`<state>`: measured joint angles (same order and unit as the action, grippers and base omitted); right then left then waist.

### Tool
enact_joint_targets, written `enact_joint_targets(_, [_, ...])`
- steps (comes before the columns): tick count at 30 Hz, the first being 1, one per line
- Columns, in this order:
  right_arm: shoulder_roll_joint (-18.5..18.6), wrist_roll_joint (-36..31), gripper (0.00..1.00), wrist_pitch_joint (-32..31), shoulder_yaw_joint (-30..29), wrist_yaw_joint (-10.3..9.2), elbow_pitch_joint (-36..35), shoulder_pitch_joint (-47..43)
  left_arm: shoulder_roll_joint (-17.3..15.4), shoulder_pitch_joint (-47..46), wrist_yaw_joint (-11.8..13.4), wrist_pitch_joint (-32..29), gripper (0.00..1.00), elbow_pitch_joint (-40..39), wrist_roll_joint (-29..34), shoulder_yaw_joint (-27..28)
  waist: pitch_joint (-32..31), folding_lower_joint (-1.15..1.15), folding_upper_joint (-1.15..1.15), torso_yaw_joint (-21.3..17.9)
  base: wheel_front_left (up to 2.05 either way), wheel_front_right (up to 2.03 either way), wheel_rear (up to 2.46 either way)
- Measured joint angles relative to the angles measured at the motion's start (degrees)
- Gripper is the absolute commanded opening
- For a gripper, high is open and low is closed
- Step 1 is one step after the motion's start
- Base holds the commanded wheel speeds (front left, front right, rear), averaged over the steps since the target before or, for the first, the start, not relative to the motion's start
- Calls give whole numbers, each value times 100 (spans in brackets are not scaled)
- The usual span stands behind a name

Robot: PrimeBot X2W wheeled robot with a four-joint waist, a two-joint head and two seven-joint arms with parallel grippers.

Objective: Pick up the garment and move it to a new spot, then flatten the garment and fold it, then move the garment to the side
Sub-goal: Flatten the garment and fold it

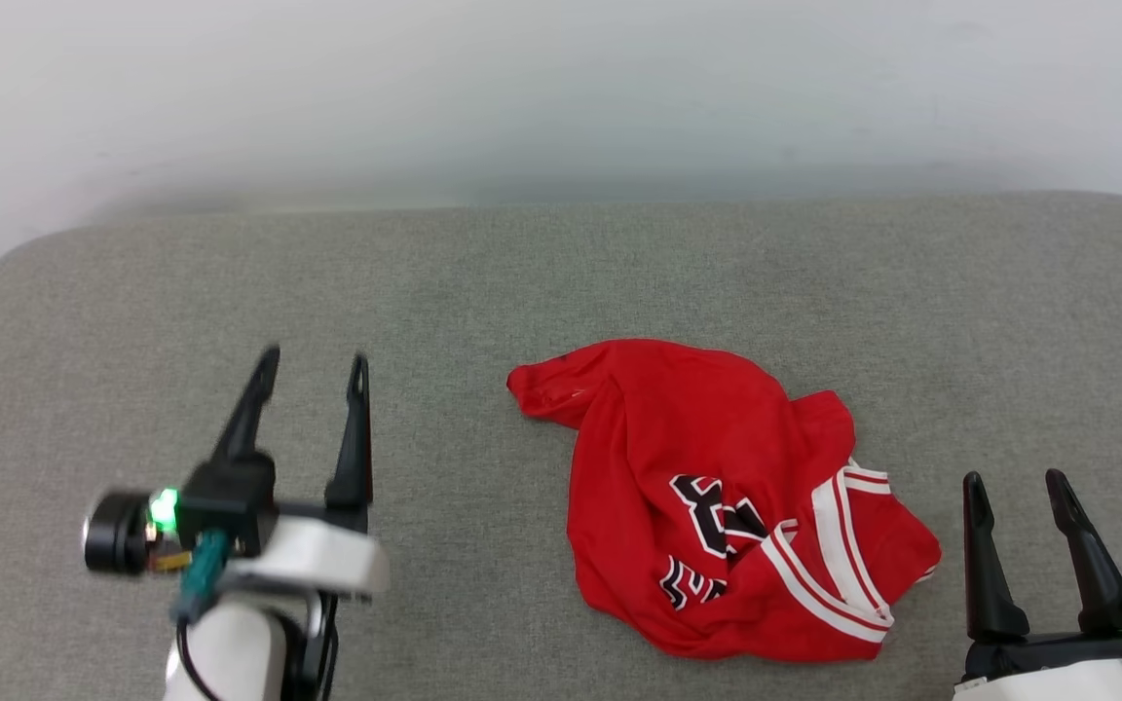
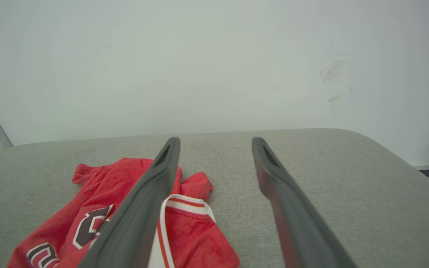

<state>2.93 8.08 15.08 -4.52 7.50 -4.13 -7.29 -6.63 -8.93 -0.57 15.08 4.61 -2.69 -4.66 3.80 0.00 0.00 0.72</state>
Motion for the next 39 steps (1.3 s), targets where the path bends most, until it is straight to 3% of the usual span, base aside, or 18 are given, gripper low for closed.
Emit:
enact_joint_targets(7, [-1,-11,100,0,32,0,-15,68,-308,-1347,-489,-35,100,546,103,-389,149,0,0,-45,0,0,0])
enact_joint_targets(12, [1,-9,100,0,12,0,-37,124,-485,-2309,-650,-624,100,871,-76,-914,274,0,0,-100,0,0,0])
enact_joint_targets(16, [-1,-8,100,0,15,0,-44,155,-660,-2956,-677,-1538,100,1034,-836,-1803,381,1,0,-132,0,0,0])
enact_joint_targets(27, [1,23,100,0,41,0,-51,418,-1836,-4332,-683,-4500,100,904,-3689,-4667,676,1,0,-326,0,0,0])
enact_joint_targets(34, [0,47,100,0,48,0,-49,585,-2215,-4775,-683,-5342,100,812,-4558,-6165,900,1,0,-512,0,0,0])
enact_joint_targets(39, [0,69,100,0,62,0,-63,705,-2338,-4867,-683,-5567,100,847,-4868,-6722,1075,1,0,-639,0,0,0])
